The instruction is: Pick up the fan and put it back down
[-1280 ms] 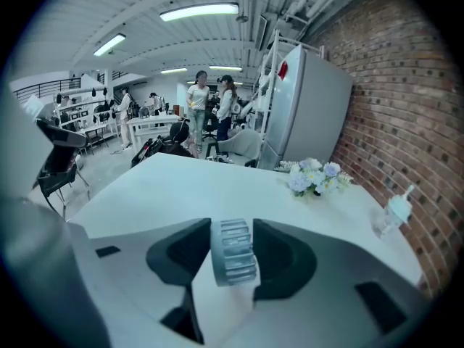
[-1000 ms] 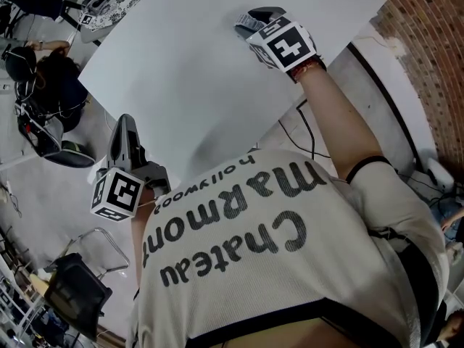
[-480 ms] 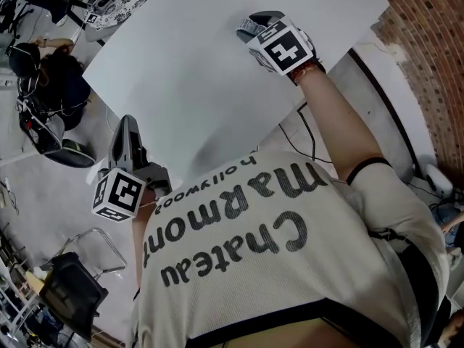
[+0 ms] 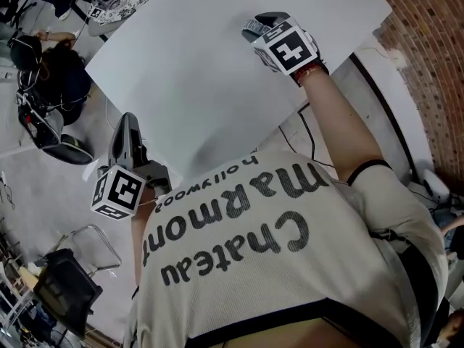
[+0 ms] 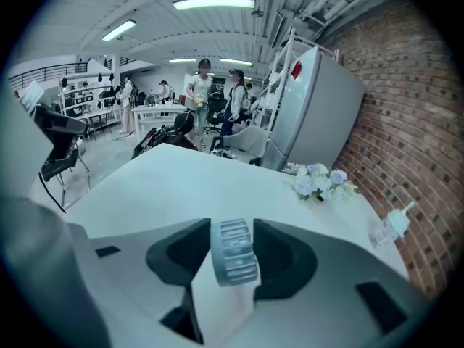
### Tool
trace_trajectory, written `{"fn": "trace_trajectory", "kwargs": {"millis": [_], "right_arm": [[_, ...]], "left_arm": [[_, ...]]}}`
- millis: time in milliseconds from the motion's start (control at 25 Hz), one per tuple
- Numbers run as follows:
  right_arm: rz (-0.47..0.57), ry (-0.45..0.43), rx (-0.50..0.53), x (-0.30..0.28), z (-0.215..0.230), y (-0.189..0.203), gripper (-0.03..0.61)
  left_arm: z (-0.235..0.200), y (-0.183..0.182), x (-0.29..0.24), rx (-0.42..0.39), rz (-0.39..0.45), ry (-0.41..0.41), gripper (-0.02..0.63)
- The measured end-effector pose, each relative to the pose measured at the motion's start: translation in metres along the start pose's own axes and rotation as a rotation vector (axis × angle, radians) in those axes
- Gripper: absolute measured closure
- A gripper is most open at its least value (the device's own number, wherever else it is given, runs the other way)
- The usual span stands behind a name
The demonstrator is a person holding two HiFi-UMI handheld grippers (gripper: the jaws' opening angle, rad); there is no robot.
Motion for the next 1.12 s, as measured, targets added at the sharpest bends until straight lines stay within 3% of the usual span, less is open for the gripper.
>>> {"fn": "trace_trajectory", "kwargs": {"millis": [1120], "right_arm": [[0.001, 0.014, -0.059, 0.014, 0.002, 0.007, 0.38]], "left_arm": [[0.0, 0.006, 0.015, 0.012, 0.008, 0.007, 0.612]]}}
Point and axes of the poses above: the fingertips, and each gripper's own axes: x backward along the fingers, z to its right, y out of its underside, the point moved 3 cm from there along x, backward along the fingers
